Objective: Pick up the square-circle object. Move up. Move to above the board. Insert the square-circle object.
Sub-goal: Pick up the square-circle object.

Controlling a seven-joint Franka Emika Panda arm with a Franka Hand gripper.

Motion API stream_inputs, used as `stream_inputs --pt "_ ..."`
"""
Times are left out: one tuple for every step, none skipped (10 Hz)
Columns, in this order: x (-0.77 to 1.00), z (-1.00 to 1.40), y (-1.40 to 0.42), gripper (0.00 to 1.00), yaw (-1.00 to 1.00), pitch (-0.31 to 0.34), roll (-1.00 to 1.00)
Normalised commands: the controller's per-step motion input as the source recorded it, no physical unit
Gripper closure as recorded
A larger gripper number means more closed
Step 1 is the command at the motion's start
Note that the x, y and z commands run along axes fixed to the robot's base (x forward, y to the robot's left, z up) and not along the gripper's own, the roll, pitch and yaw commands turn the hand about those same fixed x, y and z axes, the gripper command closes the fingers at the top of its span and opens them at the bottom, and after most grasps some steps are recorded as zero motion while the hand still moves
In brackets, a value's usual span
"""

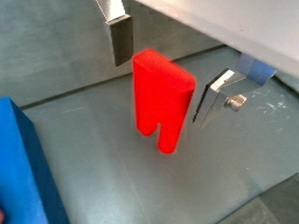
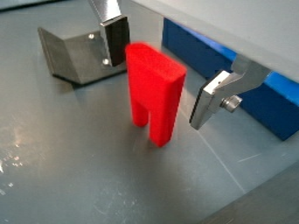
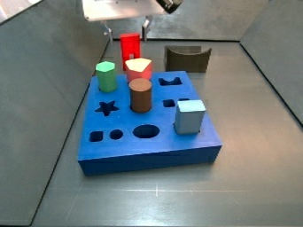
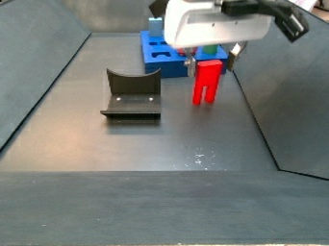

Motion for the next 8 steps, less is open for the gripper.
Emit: stream_inputs --pt "-0.05 0.00 -0.01 0.00 0.00 -0.026 0.00" --pt "0.00 0.00 0.00 1.00 0.00 0.000 0.00" --pt "0.00 0.00 0.00 1.00 0.00 -0.010 0.00" --pt "0.00 0.00 0.00 1.00 0.00 0.000 0.00" --pt "0.00 0.00 0.00 1.00 0.00 0.000 0.00" --pt "0.00 0.00 0.00 1.00 0.00 0.000 0.00" --pt "0.00 0.00 0.00 1.00 0.00 0.000 0.00" --pt "0.00 0.00 0.00 1.00 0.00 0.000 0.00"
